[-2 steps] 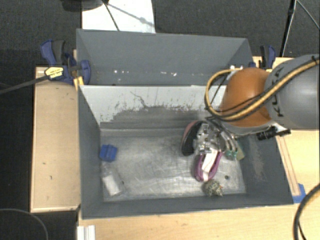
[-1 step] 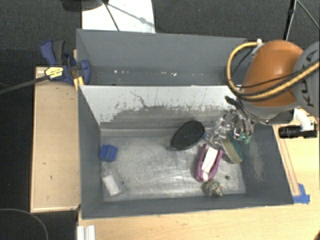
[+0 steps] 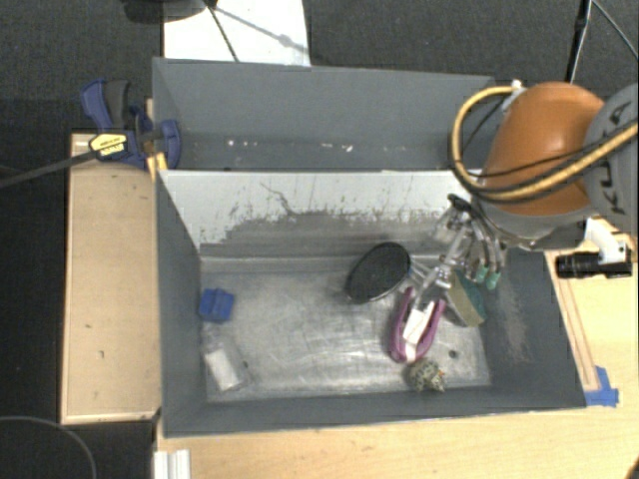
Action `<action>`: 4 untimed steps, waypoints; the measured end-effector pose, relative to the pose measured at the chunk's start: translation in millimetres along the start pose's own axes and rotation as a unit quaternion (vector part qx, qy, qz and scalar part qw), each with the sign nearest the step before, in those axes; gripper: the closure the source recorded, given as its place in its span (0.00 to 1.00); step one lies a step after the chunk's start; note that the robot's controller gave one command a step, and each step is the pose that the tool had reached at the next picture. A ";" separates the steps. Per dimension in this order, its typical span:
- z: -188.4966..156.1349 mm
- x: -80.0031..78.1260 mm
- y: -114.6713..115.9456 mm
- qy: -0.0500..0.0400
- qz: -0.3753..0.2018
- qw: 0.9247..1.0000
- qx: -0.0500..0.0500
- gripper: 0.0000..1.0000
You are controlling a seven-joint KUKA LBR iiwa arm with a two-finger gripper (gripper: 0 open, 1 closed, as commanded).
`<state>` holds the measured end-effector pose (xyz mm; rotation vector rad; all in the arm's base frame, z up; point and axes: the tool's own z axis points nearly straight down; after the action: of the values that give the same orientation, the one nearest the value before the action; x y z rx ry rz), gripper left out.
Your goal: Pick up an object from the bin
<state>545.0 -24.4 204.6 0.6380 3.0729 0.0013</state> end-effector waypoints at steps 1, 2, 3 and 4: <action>133.2 -8.8 17.9 0.000 0.087 0.996 0.000 0.00; 129.2 -11.8 18.6 -0.005 0.088 0.996 -0.002 1.00; 129.3 0.4 8.9 -0.004 0.232 0.973 -0.004 1.00; 129.8 -0.1 5.3 -0.002 0.331 0.944 -0.005 1.00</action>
Offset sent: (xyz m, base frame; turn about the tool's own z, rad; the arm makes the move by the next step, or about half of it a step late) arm 0.0139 0.0130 -0.1346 0.1757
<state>547.7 -19.6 74.8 1.6159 2.6845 0.0179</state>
